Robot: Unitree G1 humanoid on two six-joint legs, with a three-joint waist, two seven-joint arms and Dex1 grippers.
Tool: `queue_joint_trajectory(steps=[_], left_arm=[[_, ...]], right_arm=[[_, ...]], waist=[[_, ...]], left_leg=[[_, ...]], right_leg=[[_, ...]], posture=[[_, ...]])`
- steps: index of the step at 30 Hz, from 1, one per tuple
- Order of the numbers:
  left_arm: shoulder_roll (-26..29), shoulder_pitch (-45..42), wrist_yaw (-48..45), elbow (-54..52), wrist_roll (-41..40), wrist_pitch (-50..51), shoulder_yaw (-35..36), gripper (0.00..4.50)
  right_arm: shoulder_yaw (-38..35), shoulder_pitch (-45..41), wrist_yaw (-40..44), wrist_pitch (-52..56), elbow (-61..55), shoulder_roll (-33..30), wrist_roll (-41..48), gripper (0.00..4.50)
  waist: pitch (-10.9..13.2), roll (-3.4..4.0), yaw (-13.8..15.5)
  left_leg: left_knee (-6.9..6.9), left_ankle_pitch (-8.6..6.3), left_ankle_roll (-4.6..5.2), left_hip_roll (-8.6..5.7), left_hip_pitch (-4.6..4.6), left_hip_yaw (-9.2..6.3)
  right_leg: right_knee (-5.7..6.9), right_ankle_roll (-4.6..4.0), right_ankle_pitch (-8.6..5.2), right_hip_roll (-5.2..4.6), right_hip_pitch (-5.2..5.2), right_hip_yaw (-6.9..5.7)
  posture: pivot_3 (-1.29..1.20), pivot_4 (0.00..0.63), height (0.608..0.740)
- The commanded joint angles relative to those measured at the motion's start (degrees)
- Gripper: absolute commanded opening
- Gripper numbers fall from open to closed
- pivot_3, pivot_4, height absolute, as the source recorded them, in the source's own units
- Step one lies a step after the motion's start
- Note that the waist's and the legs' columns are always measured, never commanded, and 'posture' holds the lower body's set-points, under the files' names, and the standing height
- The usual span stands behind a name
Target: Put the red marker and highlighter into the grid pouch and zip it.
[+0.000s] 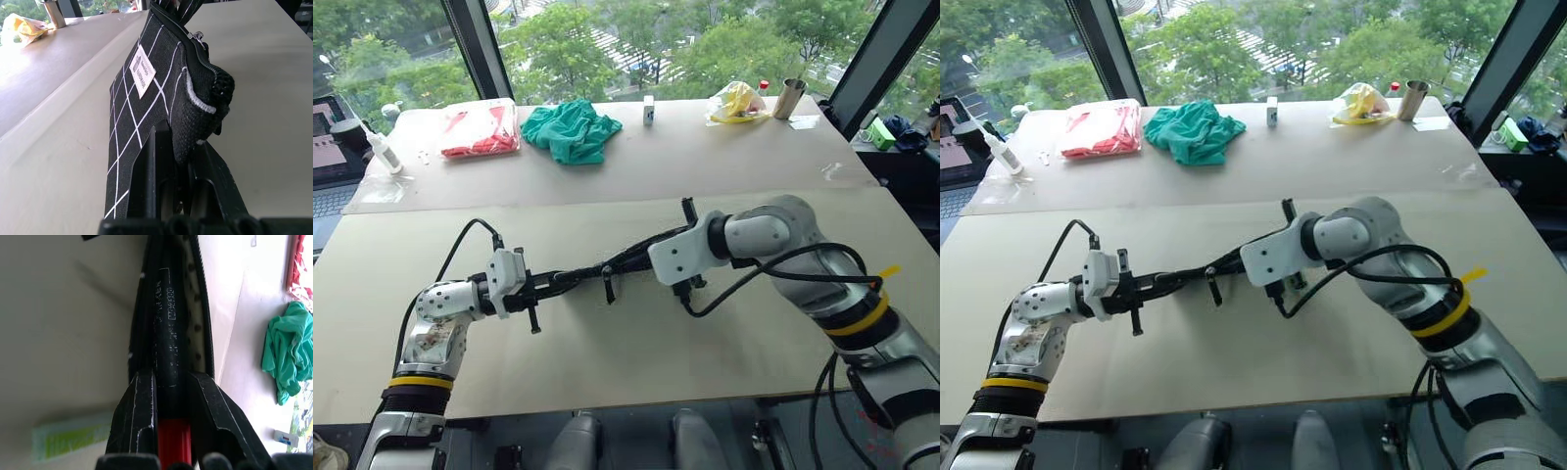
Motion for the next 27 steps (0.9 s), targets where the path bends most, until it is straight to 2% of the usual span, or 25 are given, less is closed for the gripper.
queue_joint_trajectory(steps=[1,5,9,11,12,14,15,17,20,25,27], left_arm=[[-0.3,-1.2,-0.3,-0.4,-0.7,-0.3,0.3,0.00],[-0.6,-1.1,-0.5,-0.2,-0.6,-0.6,0.0,0.00],[-0.7,-0.6,-0.9,0.0,-0.7,-1.0,0.1,0.00],[-0.6,-0.4,-1.1,0.2,-0.8,-1.2,0.3,0.00],[-0.5,-0.3,-1.2,0.3,-0.8,-1.2,0.4,0.00],[-0.5,-0.1,-1.3,0.3,-0.8,-1.4,0.5,0.00],[-0.4,0.0,-1.3,0.3,-0.7,-1.4,0.5,0.00],[-0.4,0.1,-1.2,0.2,-0.7,-1.5,0.5,0.00],[-0.2,0.6,-0.8,-0.4,-0.7,-1.4,0.7,0.00],[0.2,1.8,0.0,-1.7,-0.8,-1.2,1.1,0.00],[0.3,2.4,0.4,-2.1,-0.9,-1.2,1.3,0.00]], right_arm=[[2.3,-1.8,0.4,-1.9,2.2,2.7,-2.2,0.51],[4.3,-2.3,-0.4,-4.2,4.7,6.6,-3.2,0.51],[2.5,-2.0,-1.5,-7.2,7.6,8.7,-1.1,0.51],[0.1,-1.2,0.2,-3.6,7.9,9.4,2.2,1.52],[-1.0,-0.9,0.3,-2.2,7.9,9.7,3.3,1.73],[-3.5,-0.7,0.4,3.1,7.0,11.1,6.1,2.55],[-4.3,-0.2,3.1,5.5,5.6,10.3,8.6,2.77],[-5.8,0.3,6.4,8.3,3.8,8.0,11.3,2.77],[-12.2,0.2,9.7,14.5,1.5,4.1,19.0,2.77],[-24.7,1.3,12.4,25.0,-0.2,-2.8,31.8,2.77],[-29.1,2.7,10.5,28.9,1.1,-4.8,34.4,2.77]], waist=[[0.0,0.00,-0.1],[0.0,0.00,-0.5],[0.0,0.00,-0.5],[0.0,0.00,-0.5],[0.0,0.00,-0.5],[0.0,0.00,-0.5],[0.0,0.00,-0.5],[0.0,0.00,-0.3],[0.0,0.00,-0.3],[0.0,0.00,-0.3],[0.0,0.00,-0.3]], left_leg=[[0.00,0.02,-0.03,0.00,-0.01,0.00],[-0.02,0.10,-0.17,0.01,-0.04,0.01],[-0.04,0.10,-0.18,0.01,-0.02,-0.01],[-0.03,0.10,-0.18,0.01,-0.02,0.00],[-0.03,0.10,-0.18,0.01,-0.02,-0.01],[-0.03,0.11,-0.18,0.01,-0.02,-0.03],[-0.02,0.11,-0.18,0.01,-0.02,-0.04],[-0.02,0.11,-0.18,0.00,-0.04,-0.05],[-0.01,0.10,-0.18,-0.02,-0.06,-0.06],[-0.04,-0.07,0.13,0.00,-0.04,-0.06],[-0.05,-0.09,0.15,0.01,-0.05,-0.04]], right_leg=[[0.03,0.00,0.00,0.00,-0.04,0.01],[0.23,0.00,0.00,0.00,-0.16,0.01],[0.23,0.00,0.00,0.00,-0.16,0.01],[0.23,0.00,0.00,0.00,-0.15,0.01],[0.23,0.00,0.00,0.00,-0.15,0.01],[0.24,0.00,0.00,0.00,-0.15,0.01],[0.24,0.00,0.00,0.00,-0.14,0.01],[0.25,0.00,0.00,0.00,-0.14,0.01],[0.24,0.00,0.00,-0.01,-0.13,0.00],[0.21,0.00,0.00,-0.01,-0.14,0.01],[0.20,0.00,0.00,-0.01,-0.14,0.01]], posture=[[0.00,0.150,0.740],[0.00,0.150,0.740],[0.00,0.150,0.740],[0.00,0.150,0.740],[0.00,0.150,0.740],[0.00,0.150,0.740],[0.00,0.150,0.740],[0.00,0.150,0.740],[0.00,0.150,0.740],[0.00,0.150,0.740],[0.00,0.150,0.740]])
